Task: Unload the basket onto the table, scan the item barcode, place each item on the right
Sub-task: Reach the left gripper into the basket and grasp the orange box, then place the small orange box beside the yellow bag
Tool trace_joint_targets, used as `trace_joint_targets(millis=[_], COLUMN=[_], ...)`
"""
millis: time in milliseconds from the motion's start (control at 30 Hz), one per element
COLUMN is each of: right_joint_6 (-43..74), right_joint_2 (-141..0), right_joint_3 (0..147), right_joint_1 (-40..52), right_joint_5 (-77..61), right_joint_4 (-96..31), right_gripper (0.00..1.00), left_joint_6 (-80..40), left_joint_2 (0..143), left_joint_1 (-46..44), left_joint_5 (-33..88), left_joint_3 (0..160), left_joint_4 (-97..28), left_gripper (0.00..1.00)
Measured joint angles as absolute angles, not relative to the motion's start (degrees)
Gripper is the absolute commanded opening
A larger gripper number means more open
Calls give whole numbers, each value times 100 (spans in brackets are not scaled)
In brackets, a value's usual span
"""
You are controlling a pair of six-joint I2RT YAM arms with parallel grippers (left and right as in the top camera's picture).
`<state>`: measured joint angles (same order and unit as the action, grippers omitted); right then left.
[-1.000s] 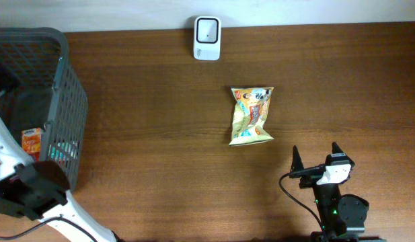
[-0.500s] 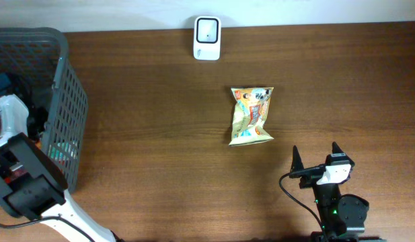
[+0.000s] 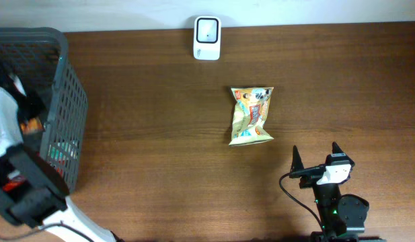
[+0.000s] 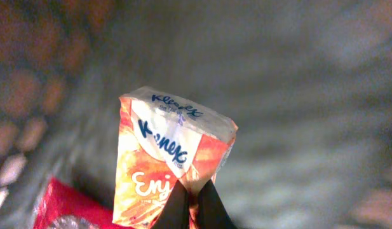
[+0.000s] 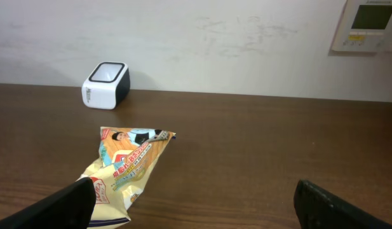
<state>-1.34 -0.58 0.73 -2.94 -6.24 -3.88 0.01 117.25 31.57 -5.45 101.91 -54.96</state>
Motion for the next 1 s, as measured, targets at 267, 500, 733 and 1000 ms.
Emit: trace_joint_targets(millis=[267, 500, 733, 1000], right_joint_6=[-132, -134, -134, -137], right_joint_2=[-58, -58, -58, -58], right_joint_3=[73, 73, 73, 73], right_joint_1=[-294, -294, -294, -294], right_joint_5=[-624, -624, -624, -622], right_joint_4=[-388, -388, -388, -390], right_gripper=[98, 98, 98, 98], left_joint_6=[-1997, -2104, -2104, -2104], left_joint_2=[8903, 10278, 12720, 13054], left_joint_1=[2088, -1741, -3148, -3068], left_joint_5=[4484, 1970, 462, 622], left_joint_3=[11399, 11386, 11378, 12523], left_joint_4=[-5009, -6114, -6407, -6947], left_gripper=[0, 0, 31, 64])
